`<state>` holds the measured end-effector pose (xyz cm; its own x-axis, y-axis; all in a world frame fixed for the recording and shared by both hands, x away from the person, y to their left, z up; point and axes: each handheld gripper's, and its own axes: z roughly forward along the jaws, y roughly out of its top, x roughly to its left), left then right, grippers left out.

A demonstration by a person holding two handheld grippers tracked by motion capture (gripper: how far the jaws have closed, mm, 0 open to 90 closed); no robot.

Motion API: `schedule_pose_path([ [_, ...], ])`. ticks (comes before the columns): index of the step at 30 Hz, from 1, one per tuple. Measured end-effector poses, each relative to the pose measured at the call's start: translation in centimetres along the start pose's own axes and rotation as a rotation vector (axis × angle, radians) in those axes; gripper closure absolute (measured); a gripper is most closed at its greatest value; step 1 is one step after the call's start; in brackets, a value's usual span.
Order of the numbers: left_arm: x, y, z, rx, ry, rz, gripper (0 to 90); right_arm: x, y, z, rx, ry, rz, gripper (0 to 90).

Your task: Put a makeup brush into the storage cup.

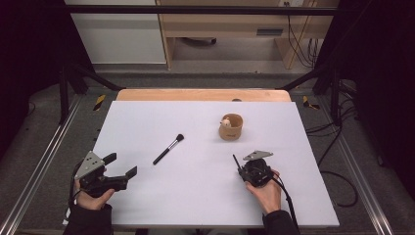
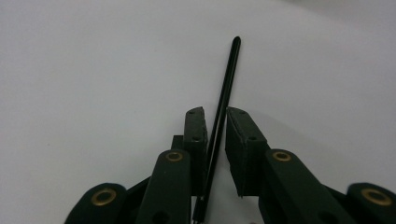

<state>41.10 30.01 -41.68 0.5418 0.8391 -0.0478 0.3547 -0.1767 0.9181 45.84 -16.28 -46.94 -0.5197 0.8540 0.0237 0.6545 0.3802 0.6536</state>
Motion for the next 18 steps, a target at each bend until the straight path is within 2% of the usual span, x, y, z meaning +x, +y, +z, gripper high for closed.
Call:
schedule_pose_path([
  [4, 0.0, 0.0, 0.0, 0.000, 0.000, 0.001, 7.6, 0.5, -0.1, 0.0, 0.025, -0.002, -0.027, 83.0],
  [8, 0.0, 0.0, 0.0, 0.000, 0.001, 0.000, 7.6, 0.4, -0.1, -0.1, 0.035, 0.014, -0.011, 84.4],
  [12, 0.0, 0.0, 0.0, 0.002, -0.002, 0.004, 7.6, -0.2, 0.0, -0.1, 0.040, 0.002, -0.049, 85.1],
  [14, 0.0, 0.0, 0.0, 0.002, -0.002, 0.004, 7.6, -0.5, 0.0, -0.2, 0.054, 0.024, -0.030, 85.0],
  [16, 0.0, 0.0, 0.0, 0.003, -0.003, 0.002, 7.6, -0.8, 0.0, -0.2, 0.050, 0.035, -0.045, 84.8],
  [18, -0.1, 0.0, 0.1, 0.004, -0.003, 0.003, 7.6, -0.7, 0.0, -0.2, 0.055, 0.037, -0.031, 84.0],
])
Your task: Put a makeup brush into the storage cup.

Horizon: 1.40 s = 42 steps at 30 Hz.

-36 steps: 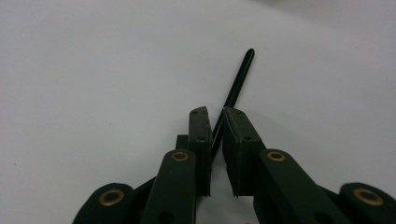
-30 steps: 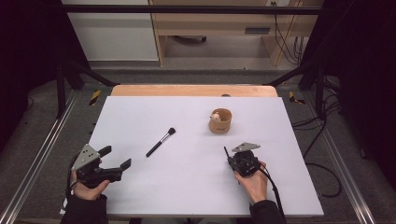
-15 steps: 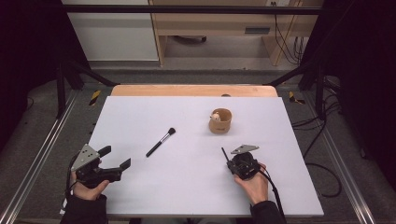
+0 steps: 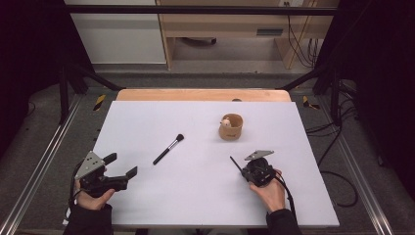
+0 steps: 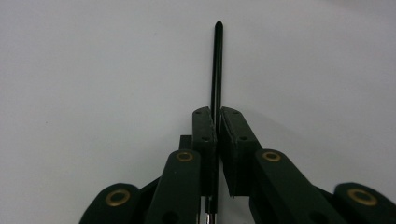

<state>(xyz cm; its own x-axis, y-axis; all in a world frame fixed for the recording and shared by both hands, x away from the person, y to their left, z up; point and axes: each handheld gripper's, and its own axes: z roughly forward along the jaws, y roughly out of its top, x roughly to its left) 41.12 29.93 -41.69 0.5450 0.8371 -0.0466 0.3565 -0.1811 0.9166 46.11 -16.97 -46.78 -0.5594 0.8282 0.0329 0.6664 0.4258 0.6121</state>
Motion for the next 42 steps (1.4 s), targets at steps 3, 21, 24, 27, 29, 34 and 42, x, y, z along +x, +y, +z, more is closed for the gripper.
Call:
schedule_pose_path([
  [3, 0.0, 0.0, 0.0, -0.002, 0.000, -0.001, 7.6, 0.1, 0.2, -0.2, -0.007, 0.000, 0.013, 77.2],
  [21, 0.0, 0.0, 0.0, 0.008, -0.004, 0.001, 7.6, 0.2, 3.5, -0.5, 0.218, 0.001, -0.034, 63.5],
  [24, 0.0, 0.0, 0.0, 0.009, -0.004, 0.002, 7.5, 0.2, 3.6, -0.1, 0.249, 0.006, -0.039, 66.1],
  [27, -0.1, 0.0, 0.1, 0.011, -0.004, 0.004, 7.5, 0.3, 3.5, 0.2, 0.274, 0.009, -0.047, 68.1],
  [29, -0.1, 0.0, 0.1, 0.011, -0.005, 0.004, 7.5, 0.3, 3.5, 0.4, 0.290, 0.017, -0.048, 69.6],
  [34, 0.0, 0.0, 0.1, 0.013, -0.005, 0.004, 7.5, 0.3, 3.6, 0.6, 0.306, 0.007, -0.061, 73.3],
  [42, -0.1, 0.0, 0.1, 0.015, -0.007, 0.006, 7.6, 0.6, 4.0, 0.7, 0.347, -0.005, -0.048, 78.9],
])
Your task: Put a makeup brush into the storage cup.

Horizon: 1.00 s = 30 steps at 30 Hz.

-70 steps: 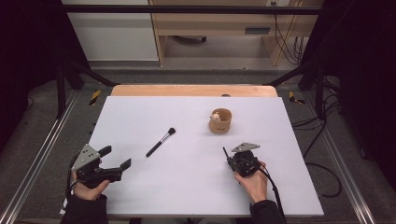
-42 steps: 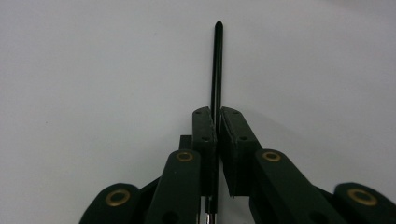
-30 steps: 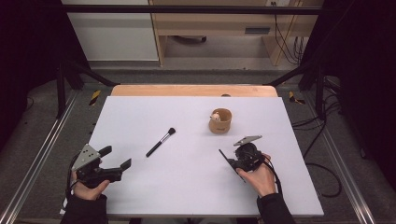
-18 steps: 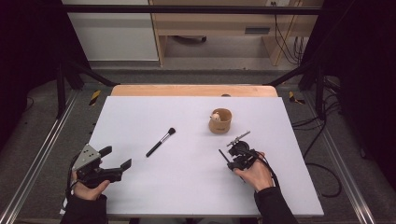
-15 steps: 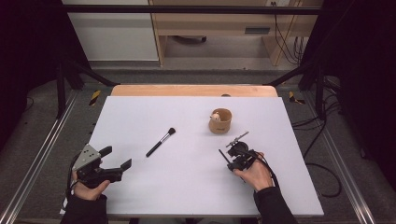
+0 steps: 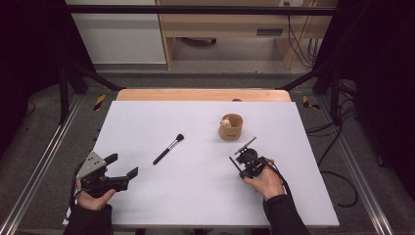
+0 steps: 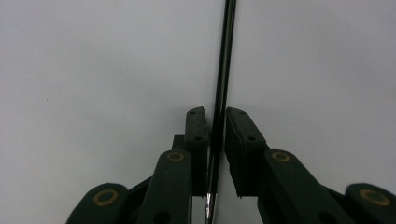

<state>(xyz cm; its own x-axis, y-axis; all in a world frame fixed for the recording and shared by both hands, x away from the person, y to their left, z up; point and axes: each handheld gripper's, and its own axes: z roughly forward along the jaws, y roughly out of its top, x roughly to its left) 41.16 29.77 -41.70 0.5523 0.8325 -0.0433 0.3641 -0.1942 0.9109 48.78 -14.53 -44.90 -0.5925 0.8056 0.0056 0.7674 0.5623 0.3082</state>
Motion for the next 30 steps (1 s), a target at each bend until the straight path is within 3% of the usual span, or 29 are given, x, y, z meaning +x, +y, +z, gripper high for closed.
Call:
schedule_pose_path([
  [8, -0.1, 0.0, 0.0, 0.005, -0.002, 0.007, 7.6, 0.5, 0.7, 0.1, 0.056, -0.015, 0.013, 85.2],
  [18, -0.1, 0.0, 0.1, 0.004, 0.000, 0.004, 7.6, 0.5, 0.8, 0.1, 0.058, -0.014, 0.011, 85.5],
  [22, -0.1, 0.0, 0.1, 0.004, 0.000, 0.004, 7.6, 0.3, 0.5, -0.3, 0.030, 0.002, 0.015, 85.6],
  [30, -0.5, 0.3, 0.1, 0.009, -0.011, 0.024, 7.6, 0.3, 0.1, -2.7, -0.099, 0.068, -0.023, 85.5],
])
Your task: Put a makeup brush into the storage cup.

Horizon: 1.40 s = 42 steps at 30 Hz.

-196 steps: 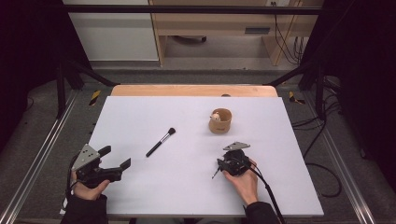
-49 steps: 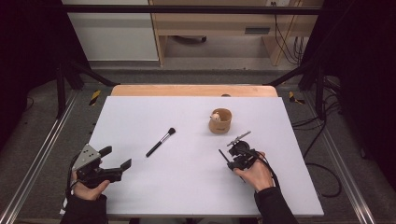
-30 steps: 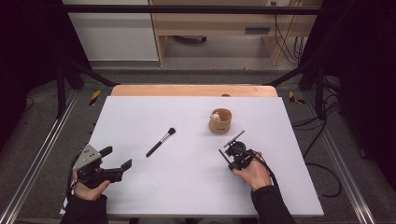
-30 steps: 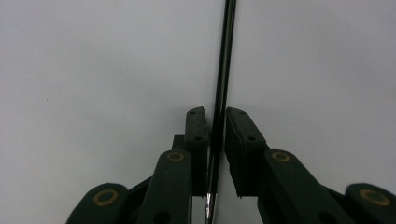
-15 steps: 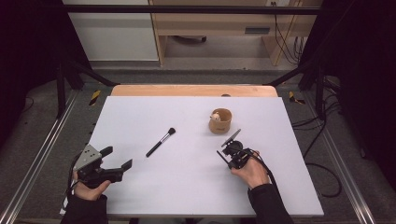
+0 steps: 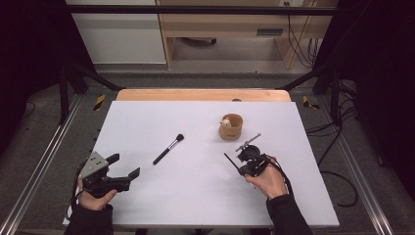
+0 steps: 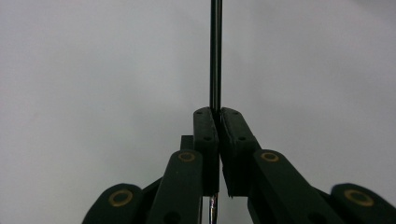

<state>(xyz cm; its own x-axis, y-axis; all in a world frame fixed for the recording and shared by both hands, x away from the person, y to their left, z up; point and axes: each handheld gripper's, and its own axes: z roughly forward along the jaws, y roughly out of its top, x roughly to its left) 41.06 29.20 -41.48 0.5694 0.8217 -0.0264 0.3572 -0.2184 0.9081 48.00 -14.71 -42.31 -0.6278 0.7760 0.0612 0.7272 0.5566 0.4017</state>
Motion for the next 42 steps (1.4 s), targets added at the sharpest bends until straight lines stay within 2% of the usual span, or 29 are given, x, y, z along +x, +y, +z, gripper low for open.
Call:
schedule_pose_path([
  [2, -0.3, 0.2, 0.1, -0.006, -0.005, 0.004, 7.6, 0.1, 0.0, -0.6, -0.031, 0.015, -0.019, 85.5],
  [9, -1.5, 1.2, 0.3, -0.003, -0.032, 0.061, 7.6, 0.4, 0.0, -2.5, -0.114, 0.092, -0.074, 85.5],
  [12, -2.2, 1.8, 0.4, -0.007, -0.046, 0.089, 7.6, 0.7, 0.2, -3.1, -0.128, 0.110, -0.098, 85.5],
  [21, -4.4, 4.0, 1.1, 0.035, -0.075, 0.224, 7.6, 1.4, 1.0, -4.4, -0.151, 0.181, -0.153, 85.5],
  [30, -7.1, 6.1, 3.4, 0.117, -0.095, 0.372, 7.6, 1.7, 1.6, -4.5, -0.150, 0.227, -0.187, 85.5],
  [35, -8.4, 6.9, 4.1, 0.127, -0.101, 0.417, 7.6, 1.7, 1.7, -4.6, -0.151, 0.241, -0.186, 85.5],
  [42, -10.1, 7.6, 4.9, 0.129, -0.115, 0.464, 7.7, 1.9, 2.0, -4.6, -0.150, 0.279, -0.214, 85.5],
])
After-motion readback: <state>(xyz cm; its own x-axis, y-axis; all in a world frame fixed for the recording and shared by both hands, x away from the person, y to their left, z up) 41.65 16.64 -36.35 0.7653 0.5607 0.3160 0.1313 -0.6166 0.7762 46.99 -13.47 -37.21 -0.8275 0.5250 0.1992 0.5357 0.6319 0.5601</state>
